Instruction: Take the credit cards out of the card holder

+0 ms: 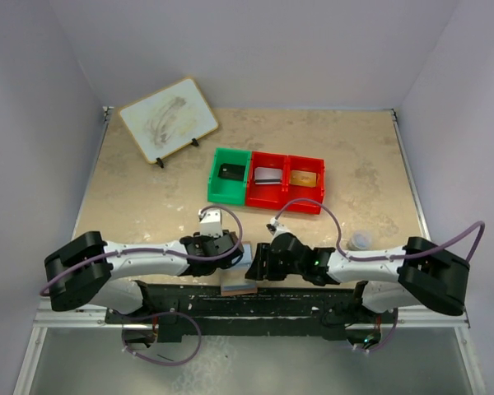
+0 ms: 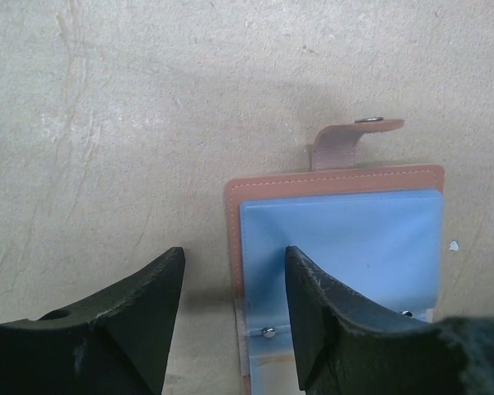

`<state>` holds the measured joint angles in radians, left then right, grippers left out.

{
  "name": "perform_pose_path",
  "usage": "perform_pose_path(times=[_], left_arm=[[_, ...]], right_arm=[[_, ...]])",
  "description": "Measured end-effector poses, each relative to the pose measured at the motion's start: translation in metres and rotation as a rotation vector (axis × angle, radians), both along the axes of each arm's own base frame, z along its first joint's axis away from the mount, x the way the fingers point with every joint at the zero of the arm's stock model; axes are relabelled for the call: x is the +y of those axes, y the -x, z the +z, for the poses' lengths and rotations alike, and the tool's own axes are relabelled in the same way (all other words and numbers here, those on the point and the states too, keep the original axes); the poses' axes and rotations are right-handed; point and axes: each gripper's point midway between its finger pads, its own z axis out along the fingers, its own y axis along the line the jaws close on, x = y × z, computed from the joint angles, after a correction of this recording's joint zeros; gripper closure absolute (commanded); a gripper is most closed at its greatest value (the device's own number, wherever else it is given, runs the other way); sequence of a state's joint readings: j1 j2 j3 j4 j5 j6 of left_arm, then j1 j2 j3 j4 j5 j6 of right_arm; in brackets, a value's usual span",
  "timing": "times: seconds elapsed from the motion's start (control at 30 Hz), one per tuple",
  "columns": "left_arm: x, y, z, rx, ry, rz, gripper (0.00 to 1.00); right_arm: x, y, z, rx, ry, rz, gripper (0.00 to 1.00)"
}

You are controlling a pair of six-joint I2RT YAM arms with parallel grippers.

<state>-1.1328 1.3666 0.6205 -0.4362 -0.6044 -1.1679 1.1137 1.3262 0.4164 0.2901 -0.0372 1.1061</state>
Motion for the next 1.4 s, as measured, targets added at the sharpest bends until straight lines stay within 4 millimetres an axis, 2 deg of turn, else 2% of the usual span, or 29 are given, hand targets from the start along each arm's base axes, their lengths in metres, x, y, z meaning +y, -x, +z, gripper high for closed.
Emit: perform_pose_path(times=[0.1,0.3,0.57,0.77,0.9,1.03,1.2,1.3,1.4], left_arm=[[-0.006,0.000,-0.002,-0.001,0.033,-0.009,0.55],[-0.044,-0.007,0.001,-0.014,0.163,-0.057,0.60],[-0.090,-0.027,0.002,-0.031,0.142,-0.168,0.61],[-0.125,-0.043,0.004,-0.037,0.146,-0.266,0.61],[-0.140,-0.052,0.006,-0.034,0.164,-0.316,0.60],[-0.145,-0.069,0.009,-0.010,0.213,-0.348,0.59],[-0.140,-0.082,0.021,-0.011,0.243,-0.375,0.55],[-0.140,-0.076,0.046,-0.046,0.286,-0.398,0.53],[-0.127,-0.070,0.081,-0.115,0.328,-0.389,0.50]], right_arm=[[-0.013,-0.003,-0.003,-0.004,0.034,-0.029,0.46],[-0.025,-0.007,-0.004,-0.014,0.035,-0.072,0.47],[-0.042,-0.013,-0.003,0.008,0.032,-0.201,0.45],[-0.072,-0.021,-0.002,-0.009,0.110,-0.333,0.44],[-0.090,-0.025,0.005,-0.050,0.133,-0.385,0.45],[-0.094,-0.030,0.016,-0.097,0.092,-0.395,0.46],[-0.088,-0.025,0.016,-0.144,0.078,-0.279,0.46],[-0.081,-0.017,0.015,-0.130,0.049,-0.217,0.44],[-0.075,-0.004,0.009,-0.103,0.014,-0.141,0.43]])
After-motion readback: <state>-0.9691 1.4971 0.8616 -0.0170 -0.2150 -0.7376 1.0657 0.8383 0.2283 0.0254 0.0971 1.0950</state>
